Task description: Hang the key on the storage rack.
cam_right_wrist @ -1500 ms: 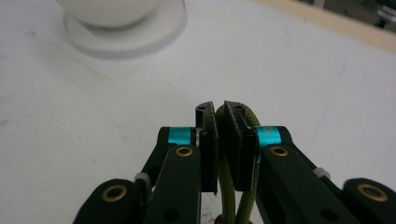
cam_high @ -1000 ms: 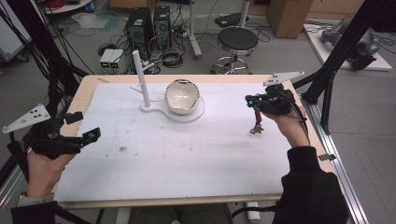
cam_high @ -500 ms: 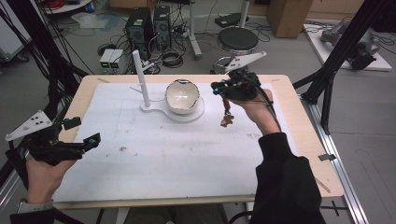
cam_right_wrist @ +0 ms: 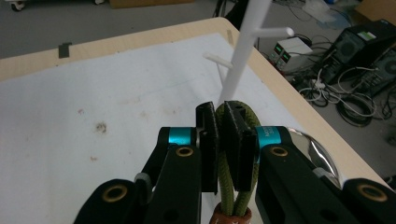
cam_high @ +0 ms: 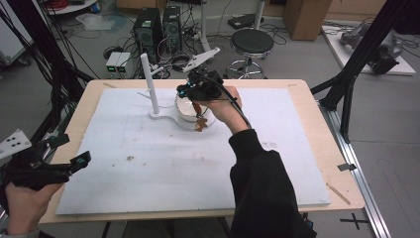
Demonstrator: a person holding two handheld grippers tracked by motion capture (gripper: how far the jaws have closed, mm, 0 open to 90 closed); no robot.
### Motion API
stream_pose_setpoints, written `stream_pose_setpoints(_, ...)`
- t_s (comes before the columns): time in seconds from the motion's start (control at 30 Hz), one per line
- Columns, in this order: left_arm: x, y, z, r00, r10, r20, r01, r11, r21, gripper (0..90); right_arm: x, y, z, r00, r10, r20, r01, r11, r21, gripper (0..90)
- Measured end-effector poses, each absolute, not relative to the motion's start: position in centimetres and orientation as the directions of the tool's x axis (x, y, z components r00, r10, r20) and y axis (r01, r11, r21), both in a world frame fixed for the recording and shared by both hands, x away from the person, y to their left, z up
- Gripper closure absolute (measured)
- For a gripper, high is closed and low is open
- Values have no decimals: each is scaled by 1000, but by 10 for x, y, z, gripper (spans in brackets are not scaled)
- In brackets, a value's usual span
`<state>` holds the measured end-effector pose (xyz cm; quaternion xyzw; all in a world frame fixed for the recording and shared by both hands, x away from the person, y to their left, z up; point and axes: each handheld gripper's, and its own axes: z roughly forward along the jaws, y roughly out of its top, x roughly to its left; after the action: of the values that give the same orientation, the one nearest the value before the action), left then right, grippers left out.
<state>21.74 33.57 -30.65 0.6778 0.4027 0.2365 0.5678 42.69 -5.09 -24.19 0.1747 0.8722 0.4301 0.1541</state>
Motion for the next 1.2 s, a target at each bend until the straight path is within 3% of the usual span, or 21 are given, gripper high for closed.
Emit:
stream_pose_setpoints(0.7,162,375,-310,459,877,-142,270,15,963,18,453,58,-258,-893,424,-153,145,592,793,849)
stream_pose_setpoints(1.2,141,390,-313,411,900,-147,282,28,959,18,467,89,-277,-871,467,-151,195,612,767,847)
